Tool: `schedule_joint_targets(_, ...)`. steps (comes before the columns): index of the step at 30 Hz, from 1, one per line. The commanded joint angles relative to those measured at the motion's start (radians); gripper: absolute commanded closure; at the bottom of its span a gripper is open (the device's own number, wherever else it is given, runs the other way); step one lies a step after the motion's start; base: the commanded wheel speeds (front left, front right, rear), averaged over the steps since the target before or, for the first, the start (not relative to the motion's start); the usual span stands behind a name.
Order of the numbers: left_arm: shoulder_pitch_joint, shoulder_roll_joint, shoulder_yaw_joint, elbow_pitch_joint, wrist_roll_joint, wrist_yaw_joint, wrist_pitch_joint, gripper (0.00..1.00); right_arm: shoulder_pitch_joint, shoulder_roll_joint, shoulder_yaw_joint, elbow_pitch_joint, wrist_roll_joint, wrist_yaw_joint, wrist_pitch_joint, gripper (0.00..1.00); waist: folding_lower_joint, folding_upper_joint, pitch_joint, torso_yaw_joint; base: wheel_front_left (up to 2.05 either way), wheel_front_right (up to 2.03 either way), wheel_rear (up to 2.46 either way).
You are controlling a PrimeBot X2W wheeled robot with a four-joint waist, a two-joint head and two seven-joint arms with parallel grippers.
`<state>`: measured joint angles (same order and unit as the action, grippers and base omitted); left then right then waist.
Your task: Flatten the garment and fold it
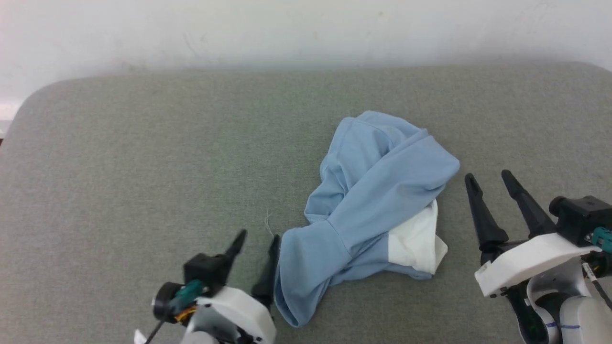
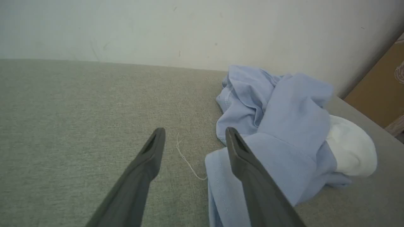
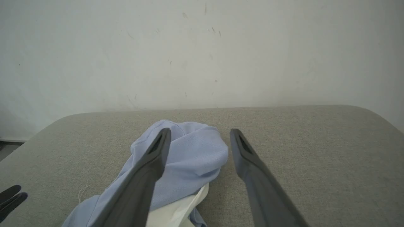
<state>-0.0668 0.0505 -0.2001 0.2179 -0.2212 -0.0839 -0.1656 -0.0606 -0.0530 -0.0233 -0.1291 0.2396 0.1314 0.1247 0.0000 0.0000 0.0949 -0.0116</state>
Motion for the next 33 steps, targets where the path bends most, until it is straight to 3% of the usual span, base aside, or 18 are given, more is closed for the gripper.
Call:
schedule_joint_targets(1, -0.027, 0.000, -0.032, 0.018, 0.001, -0.006, 0.050, 0.00, 0.006, 0.003, 0.009, 0.004, 0.018, -0.001, 0.002, 0.00, 0.0000, 0.0000, 0.014, -0.016, 0.00, 0.00, 0.00)
schedule_joint_targets(12, -0.112, 0.000, -0.125, 0.121, -0.006, 0.078, 0.472, 0.00, -0.031, 0.003, 0.072, 0.019, 0.062, -0.001, -0.020, 0.00, 0.0000, 0.0000, 0.068, -0.060, 0.00, 0.00, 0.00)
schedule_joint_targets(13, -0.117, 0.000, -0.129, 0.123, -0.010, 0.077, 0.500, 0.09, -0.032, 0.003, 0.075, 0.022, 0.063, -0.001, -0.022, 0.00, 0.0000, 0.0000, 0.070, -0.061, 0.00, 0.00, 0.00)
schedule_joint_targets(14, -0.121, 0.001, -0.135, 0.119, -0.012, 0.070, 0.518, 0.64, -0.032, 0.003, 0.078, 0.024, 0.064, -0.001, -0.023, 0.00, 0.0000, 0.0000, 0.073, -0.062, 0.00, 0.00, 0.00)
schedule_joint_targets(15, -0.125, 0.001, -0.137, 0.110, -0.017, 0.063, 0.520, 1.00, -0.033, 0.003, 0.079, 0.026, 0.064, -0.001, -0.024, 0.00, 0.0000, 0.0000, 0.075, -0.061, 0.00, 0.00, 0.00)
schedule_joint_targets(18, -0.131, 0.002, -0.128, 0.085, -0.033, 0.054, 0.500, 1.00, -0.032, 0.003, 0.077, 0.029, 0.065, -0.001, -0.027, 0.00, 0.0000, 0.0000, 0.076, -0.056, 0.00, 0.00, 0.00)
schedule_joint_targets(21, -0.141, 0.008, -0.076, 0.036, -0.051, 0.075, 0.402, 1.00, -0.032, 0.003, 0.068, 0.030, 0.062, -0.001, -0.027, 0.00, 0.0000, 0.0000, 0.075, -0.039, 0.00, 0.00, 0.00)
schedule_joint_targets(26, -0.140, 0.030, 0.084, -0.032, -0.093, 0.162, 0.210, 1.00, -0.037, 0.003, 0.061, 0.029, 0.056, -0.001, -0.027, 0.00, 0.0000, 0.0000, 0.064, -0.002, 0.00, 0.00, 0.00)
schedule_joint_targets(33, -0.064, 0.084, 0.257, -0.024, -0.131, 0.269, 0.137, 1.00, -0.033, 0.003, 0.063, 0.033, 0.060, -0.001, -0.019, 0.00, 0.0000, 0.0000, 0.053, 0.051, 0.00, 0.00, 0.00)
